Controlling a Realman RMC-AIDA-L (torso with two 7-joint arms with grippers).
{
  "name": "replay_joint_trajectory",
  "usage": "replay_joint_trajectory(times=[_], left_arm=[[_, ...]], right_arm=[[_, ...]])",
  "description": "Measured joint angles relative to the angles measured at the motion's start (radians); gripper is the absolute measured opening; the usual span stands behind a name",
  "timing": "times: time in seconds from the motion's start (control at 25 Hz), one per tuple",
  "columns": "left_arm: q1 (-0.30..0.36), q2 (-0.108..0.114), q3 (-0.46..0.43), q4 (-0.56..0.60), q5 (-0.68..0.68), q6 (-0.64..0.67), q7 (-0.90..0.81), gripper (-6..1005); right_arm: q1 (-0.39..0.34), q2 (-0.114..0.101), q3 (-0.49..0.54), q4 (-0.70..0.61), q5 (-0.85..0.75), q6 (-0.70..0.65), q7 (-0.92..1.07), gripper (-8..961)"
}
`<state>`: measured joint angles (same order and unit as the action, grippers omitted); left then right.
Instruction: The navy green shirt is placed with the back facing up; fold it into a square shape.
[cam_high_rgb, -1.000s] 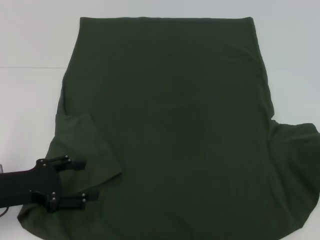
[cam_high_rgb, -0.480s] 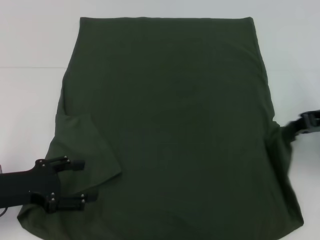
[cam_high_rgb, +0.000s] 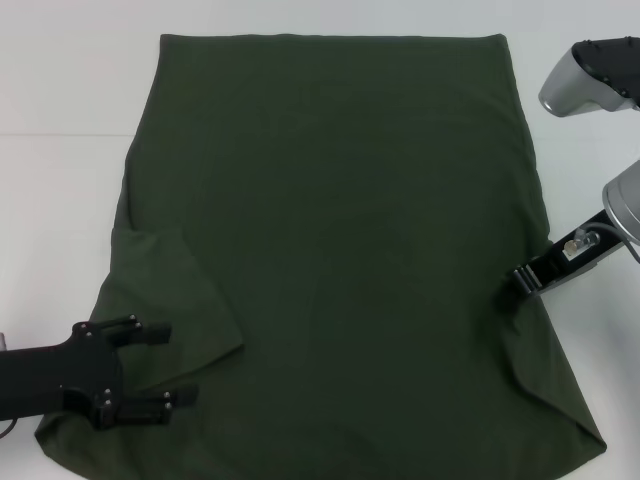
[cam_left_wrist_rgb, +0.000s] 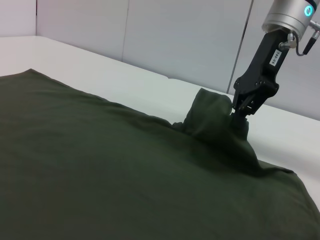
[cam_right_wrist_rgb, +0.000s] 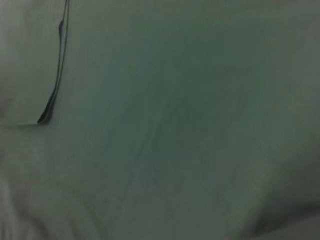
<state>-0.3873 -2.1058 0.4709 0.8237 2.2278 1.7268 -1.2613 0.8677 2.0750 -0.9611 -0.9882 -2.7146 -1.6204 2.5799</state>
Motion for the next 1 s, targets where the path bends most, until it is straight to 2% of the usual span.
replay_joint_trajectory(times=[0.4,0.84,0.96,1.0], left_arm=[[0.002,0.000,0.000,0.000,0.000,-0.004,0.002,887],[0.002,-0.001,0.002,0.000,0.000,-0.004,0.003,888],[0.002,-0.002,0.002,0.000,0.000,-0.004,0.002,888],[0.002,-0.002,0.002,0.000,0.000,-0.004,0.001,888]], right_arm=[[0.014,0.010,-0.092,0.000,0.004,-0.003,-0.006,27],[0.021,0.013,-0.066,0.000,0.022,-0.007,0.022,32],[0.012,0.008,-0.033,0.018,0.054,-0.009,0.021,216],[0.011,0.005,-0.018,0.031,0.070,-0.008,0.017,241]])
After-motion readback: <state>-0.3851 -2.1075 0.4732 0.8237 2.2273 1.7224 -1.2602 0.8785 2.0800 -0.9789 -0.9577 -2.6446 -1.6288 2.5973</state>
